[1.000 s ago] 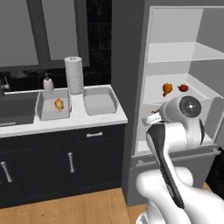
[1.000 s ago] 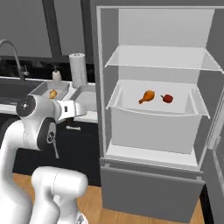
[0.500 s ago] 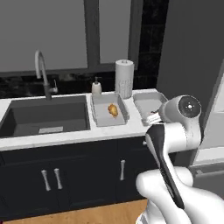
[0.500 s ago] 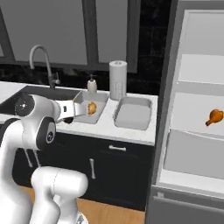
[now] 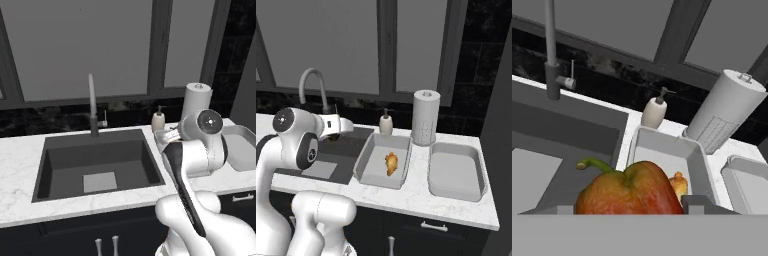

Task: Place one bell pepper and one chicken drumstick in each tupperware on the nearby counter, to pack two identical lunches.

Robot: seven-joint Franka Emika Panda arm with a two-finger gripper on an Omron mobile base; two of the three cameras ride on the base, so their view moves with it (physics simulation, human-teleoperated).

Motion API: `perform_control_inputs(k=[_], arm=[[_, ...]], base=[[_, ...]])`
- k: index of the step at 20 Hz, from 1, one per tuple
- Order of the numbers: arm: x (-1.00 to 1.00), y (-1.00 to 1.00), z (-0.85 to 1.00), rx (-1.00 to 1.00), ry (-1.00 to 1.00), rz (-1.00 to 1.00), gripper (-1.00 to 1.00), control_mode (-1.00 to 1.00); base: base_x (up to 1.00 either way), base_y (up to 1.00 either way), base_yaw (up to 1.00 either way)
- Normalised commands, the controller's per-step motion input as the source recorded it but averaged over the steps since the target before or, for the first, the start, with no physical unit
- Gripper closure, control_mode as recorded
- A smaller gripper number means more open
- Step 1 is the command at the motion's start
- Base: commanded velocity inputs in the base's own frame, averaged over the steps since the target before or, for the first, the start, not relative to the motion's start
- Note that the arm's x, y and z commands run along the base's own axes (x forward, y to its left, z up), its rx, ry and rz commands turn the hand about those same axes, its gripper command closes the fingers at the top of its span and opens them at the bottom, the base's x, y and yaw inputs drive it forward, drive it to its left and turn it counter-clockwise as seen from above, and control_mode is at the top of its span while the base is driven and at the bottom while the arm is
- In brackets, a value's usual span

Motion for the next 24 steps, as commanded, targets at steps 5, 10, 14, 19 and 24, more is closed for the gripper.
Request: perform_control_inputs(k=[5, 10, 14, 19, 24], arm=[[0.85, -0.54, -0.36, 0.01, 0.06, -0.01, 1.0, -1.0], [0.43, -0.9, -0.54, 0.06, 0.19, 0.0, 1.0, -1.0], [0.36, -0.61, -0.58, 0.11, 0.17, 0.0, 1.0, -1.0], [0.38, -0.08, -0.52, 0.03, 0.13, 0.03, 1.0, -1.0], [0.33, 0.0, -0.57, 0.0, 0.03, 0.04, 1.0, -1.0]], base=[[0.0, 0.0, 0.0], [0.0, 0.0, 0.0], [0.0, 0.0, 0.0], [0.0, 0.0, 0.0], [0.0, 0.0, 0.0]])
